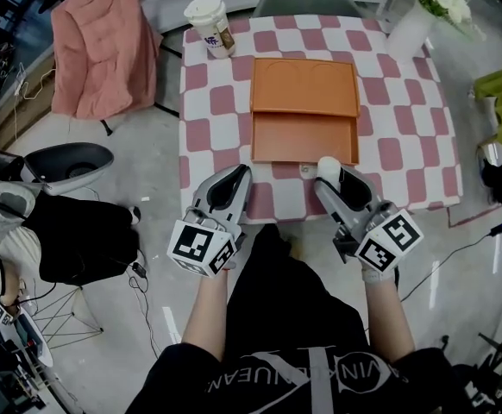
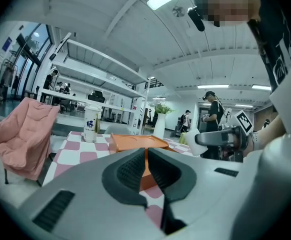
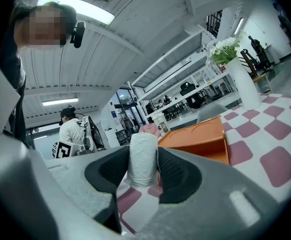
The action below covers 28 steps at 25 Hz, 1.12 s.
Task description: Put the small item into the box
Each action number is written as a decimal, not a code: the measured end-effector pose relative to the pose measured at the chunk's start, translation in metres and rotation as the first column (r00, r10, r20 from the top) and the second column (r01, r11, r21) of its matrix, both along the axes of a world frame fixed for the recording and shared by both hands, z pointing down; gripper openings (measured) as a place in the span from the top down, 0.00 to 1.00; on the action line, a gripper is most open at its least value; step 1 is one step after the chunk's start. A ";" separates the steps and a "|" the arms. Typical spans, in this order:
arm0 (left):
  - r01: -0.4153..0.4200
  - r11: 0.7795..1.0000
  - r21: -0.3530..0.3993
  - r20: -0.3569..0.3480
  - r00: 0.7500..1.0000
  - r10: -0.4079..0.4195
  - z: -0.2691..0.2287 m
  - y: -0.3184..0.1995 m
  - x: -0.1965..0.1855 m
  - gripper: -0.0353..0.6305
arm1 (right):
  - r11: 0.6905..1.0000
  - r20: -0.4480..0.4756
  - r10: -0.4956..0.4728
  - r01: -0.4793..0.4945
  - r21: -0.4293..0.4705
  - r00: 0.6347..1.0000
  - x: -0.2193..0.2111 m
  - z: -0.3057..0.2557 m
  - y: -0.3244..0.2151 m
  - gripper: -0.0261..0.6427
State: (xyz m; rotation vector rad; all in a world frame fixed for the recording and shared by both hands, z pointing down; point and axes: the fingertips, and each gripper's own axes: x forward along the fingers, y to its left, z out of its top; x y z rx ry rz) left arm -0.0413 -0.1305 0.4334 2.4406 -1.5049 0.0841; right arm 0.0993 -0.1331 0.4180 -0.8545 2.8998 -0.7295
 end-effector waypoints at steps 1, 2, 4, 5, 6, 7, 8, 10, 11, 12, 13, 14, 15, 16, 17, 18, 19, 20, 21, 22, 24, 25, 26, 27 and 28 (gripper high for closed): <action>0.005 1.000 -0.001 -0.004 1.000 -0.005 0.001 -0.004 -0.003 0.91 | 1.000 -0.005 -0.003 0.003 -0.002 1.000 -0.001 0.000 -0.003 0.70; 0.007 1.000 -0.001 -0.008 1.000 -0.007 0.002 -0.008 -0.004 0.91 | 1.000 -0.010 -0.005 0.005 -0.005 1.000 -0.002 0.000 -0.006 0.70; -0.004 1.000 0.005 -0.010 1.000 0.004 0.001 -0.018 -0.004 0.91 | 1.000 -0.021 -0.006 0.006 -0.010 1.000 -0.004 0.000 -0.012 0.70; -0.011 1.000 0.008 -0.007 1.000 0.012 0.000 -0.022 -0.005 0.91 | 1.000 -0.023 -0.006 0.006 -0.013 1.000 -0.006 -0.001 -0.016 0.70; -0.018 1.000 0.010 -0.002 1.000 0.018 -0.001 -0.027 -0.006 0.91 | 1.000 -0.024 -0.008 0.007 -0.015 1.000 -0.009 -0.001 -0.020 0.70; -0.022 1.000 0.011 0.002 1.000 0.022 -0.001 -0.031 -0.008 0.91 | 1.000 -0.026 -0.011 0.011 -0.017 1.000 -0.012 -0.002 -0.023 0.70; -0.025 1.000 0.011 0.005 1.000 0.025 -0.002 -0.035 -0.010 0.91 | 1.000 -0.030 -0.017 0.016 -0.018 0.999 -0.016 -0.002 -0.026 0.70; -0.037 0.999 0.015 0.008 0.999 0.037 -0.003 -0.042 -0.013 0.91 | 1.000 -0.043 -0.027 0.026 -0.017 0.999 -0.024 -0.002 -0.032 0.70; -0.045 0.999 0.016 0.010 0.999 0.045 -0.003 -0.045 -0.015 0.91 | 0.999 -0.050 -0.031 0.030 -0.016 0.998 -0.028 -0.002 -0.036 0.70; -0.052 0.999 0.017 0.014 0.999 0.052 -0.002 -0.048 -0.016 0.91 | 0.999 -0.058 -0.035 0.034 -0.016 0.998 -0.031 -0.002 -0.039 0.70; -0.054 0.998 0.016 0.016 0.998 0.054 -0.001 -0.051 -0.018 0.91 | 0.999 -0.069 -0.040 0.038 -0.018 0.997 -0.034 -0.001 -0.042 0.70; -0.053 0.999 0.015 0.018 0.998 0.052 -0.001 -0.054 -0.020 0.91 | 0.999 -0.084 -0.046 0.044 -0.021 0.995 -0.037 0.000 -0.045 0.70; -0.049 0.999 0.014 0.018 0.999 0.049 0.000 -0.057 -0.022 0.91 | 0.998 -0.105 -0.052 0.050 -0.026 0.993 -0.039 0.002 -0.047 0.70; -0.047 0.999 0.014 0.017 0.999 0.046 0.000 -0.060 -0.024 0.91 | 0.998 -0.131 -0.058 0.055 -0.030 0.990 -0.042 0.005 -0.050 0.70; -0.045 0.999 0.014 0.015 0.999 0.045 0.001 -0.063 -0.026 0.91 | 0.998 -0.157 -0.064 0.060 -0.033 0.985 -0.043 0.007 -0.052 0.70; -0.044 0.999 0.013 0.013 0.999 0.043 0.001 -0.066 -0.027 0.91 | 0.997 -0.182 -0.070 0.065 -0.034 0.981 -0.045 0.009 -0.055 0.70; -0.042 0.999 0.011 0.010 0.999 0.042 0.002 -0.069 -0.028 0.91 | 0.997 -0.204 -0.077 0.072 -0.034 0.976 -0.047 0.010 -0.057 0.70; -0.040 0.999 0.009 0.007 0.999 0.040 0.002 -0.071 -0.030 0.91 | 0.996 -0.222 -0.086 0.080 -0.035 0.971 -0.050 0.012 -0.059 0.70; -0.038 0.999 0.008 0.004 0.999 0.038 0.003 -0.073 -0.032 0.91 | 0.995 -0.237 -0.096 0.090 -0.037 0.967 -0.053 0.013 -0.061 0.70; -0.037 0.999 0.007 0.002 0.999 0.037 0.003 -0.075 -0.033 0.91 | 0.994 -0.252 -0.107 0.101 -0.038 0.962 -0.057 0.014 -0.062 0.70; -0.035 0.999 0.006 -0.001 0.999 0.035 0.005 -0.079 -0.036 0.91 | 0.991 -0.288 -0.132 0.125 -0.040 0.949 -0.063 0.017 -0.064 0.70; -0.036 0.999 0.004 -0.001 0.999 0.036 0.006 -0.080 -0.036 0.91 | 0.990 -0.312 -0.144 0.137 -0.043 0.939 -0.066 0.020 -0.064 0.70; -0.037 0.999 0.001 0.001 0.999 0.037 0.007 -0.082 -0.037 0.91 | 0.988 -0.341 -0.155 0.146 -0.052 0.927 -0.068 0.023 -0.065 0.70; -0.040 0.999 -0.003 0.005 0.999 0.040 0.009 -0.083 -0.037 0.91 | 0.986 -0.374 -0.166 0.153 -0.066 0.912 -0.069 0.028 -0.066 0.70; -0.044 0.999 -0.008 0.012 0.999 0.044 0.010 -0.085 -0.037 0.91 | 0.984 -0.409 -0.179 0.160 -0.082 0.895 -0.071 0.033 -0.066 0.70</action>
